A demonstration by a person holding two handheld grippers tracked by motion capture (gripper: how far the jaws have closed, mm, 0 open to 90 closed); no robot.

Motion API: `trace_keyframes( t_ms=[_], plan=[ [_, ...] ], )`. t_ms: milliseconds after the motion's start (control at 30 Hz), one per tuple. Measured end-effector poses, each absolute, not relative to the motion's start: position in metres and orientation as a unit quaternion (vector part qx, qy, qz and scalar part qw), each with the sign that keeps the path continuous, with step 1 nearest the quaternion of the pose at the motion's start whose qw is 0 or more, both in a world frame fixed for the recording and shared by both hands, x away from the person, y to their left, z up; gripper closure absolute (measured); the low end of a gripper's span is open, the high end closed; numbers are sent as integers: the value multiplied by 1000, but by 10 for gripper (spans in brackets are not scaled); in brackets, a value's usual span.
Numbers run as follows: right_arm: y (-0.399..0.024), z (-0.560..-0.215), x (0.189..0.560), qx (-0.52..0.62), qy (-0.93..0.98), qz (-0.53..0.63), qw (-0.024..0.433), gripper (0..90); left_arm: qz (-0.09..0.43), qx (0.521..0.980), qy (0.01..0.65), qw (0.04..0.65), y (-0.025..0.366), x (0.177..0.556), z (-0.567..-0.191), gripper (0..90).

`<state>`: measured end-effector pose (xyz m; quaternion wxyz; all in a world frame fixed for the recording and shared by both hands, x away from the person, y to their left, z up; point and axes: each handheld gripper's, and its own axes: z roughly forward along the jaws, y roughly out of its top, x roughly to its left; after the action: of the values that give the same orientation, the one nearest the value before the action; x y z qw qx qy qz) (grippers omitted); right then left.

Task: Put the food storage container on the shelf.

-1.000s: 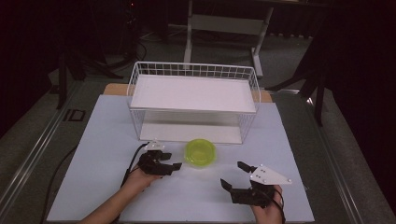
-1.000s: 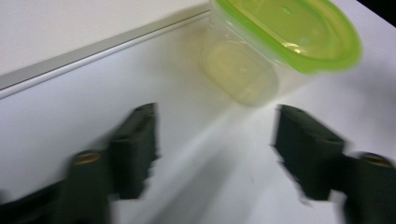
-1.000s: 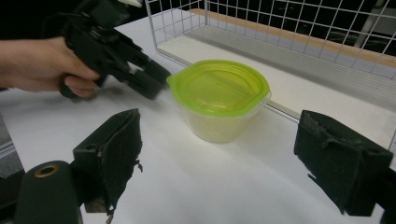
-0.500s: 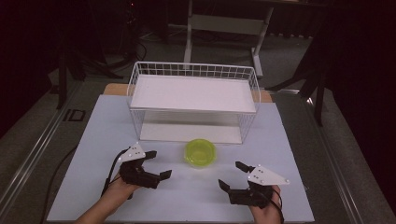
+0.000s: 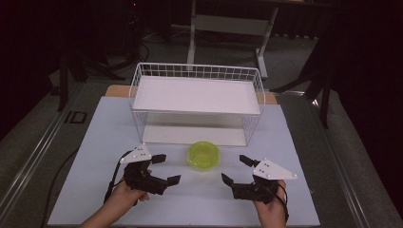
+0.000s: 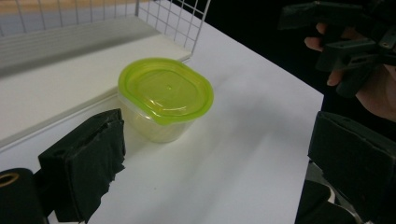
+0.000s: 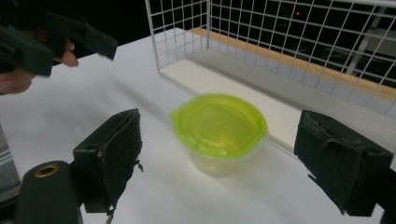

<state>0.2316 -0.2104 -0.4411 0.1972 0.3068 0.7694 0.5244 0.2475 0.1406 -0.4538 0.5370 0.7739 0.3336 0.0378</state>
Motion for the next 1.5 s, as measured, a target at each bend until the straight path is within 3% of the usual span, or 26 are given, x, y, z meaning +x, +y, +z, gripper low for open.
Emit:
trace_keyframes(
  t_ms=[167,500,733,767,900,1167,1300,1500],
  plan=[
    [-208,-439,240,310,766,523,208,139,27,762,353,542,137,257,-453,39],
    [-200,-442,268,312,776,505,212,138,47,780,332,529,125,282,-454,39],
    [-196,-450,288,334,766,519,180,117,50,783,338,520,115,297,-457,42],
    [-195,-452,291,324,769,527,158,117,50,783,342,517,114,300,-458,47],
    [-188,-457,296,333,775,510,169,118,49,782,358,507,109,308,-463,49],
    [-188,-475,315,382,772,479,170,268,43,782,392,482,95,327,-486,152],
    [-185,-482,320,390,776,467,165,302,28,784,411,464,92,331,-494,166],
    [-181,-493,323,396,782,454,157,335,22,781,423,458,91,333,-501,326]
  ],
)
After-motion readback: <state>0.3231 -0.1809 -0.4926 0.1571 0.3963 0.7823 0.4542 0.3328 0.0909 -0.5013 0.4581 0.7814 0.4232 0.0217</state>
